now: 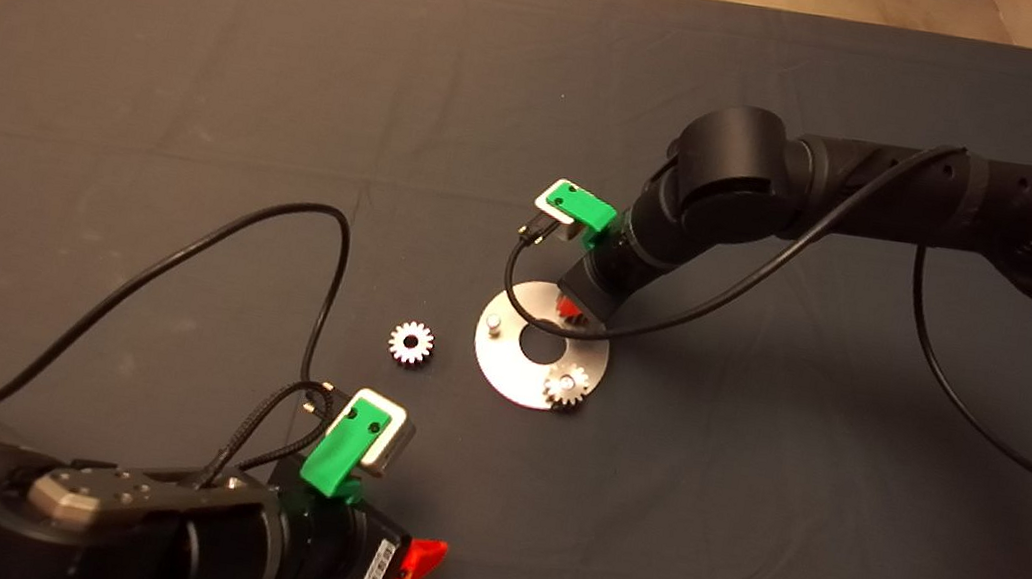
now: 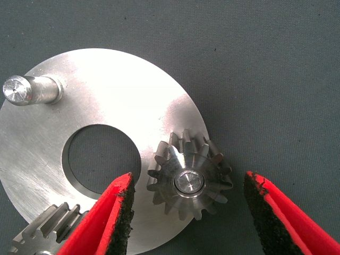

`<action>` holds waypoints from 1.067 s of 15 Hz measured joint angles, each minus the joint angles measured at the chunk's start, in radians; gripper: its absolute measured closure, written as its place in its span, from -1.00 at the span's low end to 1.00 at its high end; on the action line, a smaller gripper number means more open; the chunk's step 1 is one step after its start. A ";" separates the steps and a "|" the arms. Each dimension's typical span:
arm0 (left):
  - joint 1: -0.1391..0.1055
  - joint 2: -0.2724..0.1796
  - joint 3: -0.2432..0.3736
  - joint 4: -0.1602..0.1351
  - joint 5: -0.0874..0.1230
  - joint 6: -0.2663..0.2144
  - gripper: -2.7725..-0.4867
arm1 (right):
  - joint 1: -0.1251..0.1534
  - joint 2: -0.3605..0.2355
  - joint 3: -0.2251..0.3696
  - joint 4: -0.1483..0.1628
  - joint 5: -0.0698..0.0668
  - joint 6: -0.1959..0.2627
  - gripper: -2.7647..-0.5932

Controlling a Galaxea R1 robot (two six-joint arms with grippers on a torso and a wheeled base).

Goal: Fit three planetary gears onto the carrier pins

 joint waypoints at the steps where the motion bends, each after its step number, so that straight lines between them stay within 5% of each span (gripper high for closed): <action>1: 0.000 0.000 0.000 0.000 0.000 0.000 -0.64 | 0.000 0.000 0.000 0.000 0.000 0.000 0.15; 6: 0.000 0.000 0.000 0.000 0.000 0.000 -0.64 | 0.000 0.000 0.000 0.000 0.001 0.000 -0.20; 12: 0.000 -0.010 0.000 0.000 0.000 0.000 -0.64 | 0.017 -0.064 0.044 0.000 0.011 0.021 -0.22; 14: 0.000 -0.014 0.000 0.000 0.000 0.000 -0.64 | 0.035 -0.158 0.140 0.000 0.010 0.060 -0.22; 16: 0.000 -0.013 0.000 0.000 0.000 0.001 -0.64 | 0.038 -0.277 0.319 0.000 0.010 0.120 -0.22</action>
